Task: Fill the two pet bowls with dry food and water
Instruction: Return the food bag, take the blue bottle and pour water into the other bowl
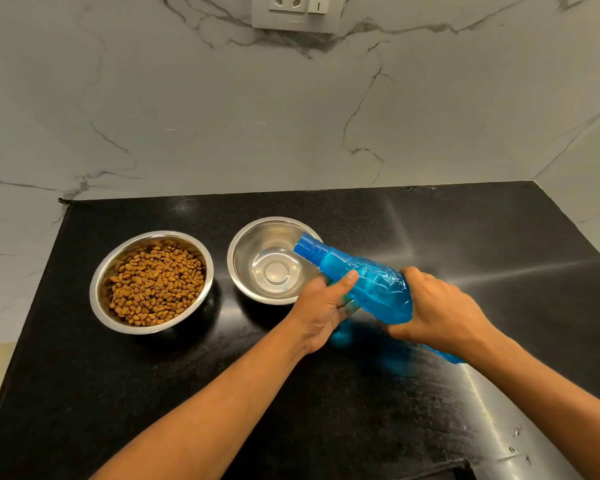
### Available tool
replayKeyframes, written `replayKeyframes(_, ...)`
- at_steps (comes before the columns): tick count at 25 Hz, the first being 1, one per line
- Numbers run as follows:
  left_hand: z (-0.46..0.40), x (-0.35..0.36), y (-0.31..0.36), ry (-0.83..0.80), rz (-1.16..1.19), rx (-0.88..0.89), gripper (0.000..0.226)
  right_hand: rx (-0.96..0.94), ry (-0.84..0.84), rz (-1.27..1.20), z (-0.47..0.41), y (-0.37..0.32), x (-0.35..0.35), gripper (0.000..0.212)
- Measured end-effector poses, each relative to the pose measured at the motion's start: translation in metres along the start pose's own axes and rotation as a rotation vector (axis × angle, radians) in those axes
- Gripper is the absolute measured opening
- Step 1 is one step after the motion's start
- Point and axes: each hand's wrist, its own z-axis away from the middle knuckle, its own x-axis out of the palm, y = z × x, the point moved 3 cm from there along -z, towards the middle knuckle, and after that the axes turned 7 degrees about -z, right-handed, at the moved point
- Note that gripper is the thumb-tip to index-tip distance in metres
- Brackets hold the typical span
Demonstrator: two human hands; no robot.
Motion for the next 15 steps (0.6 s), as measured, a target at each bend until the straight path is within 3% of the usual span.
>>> replayKeyframes(15, -0.004, -0.003, -0.0087, 0.009, 0.058, -0.043, 0.037, 0.011, -0.039, 0.058, -0.0016, 0.0019, -0.0004, 0.064)
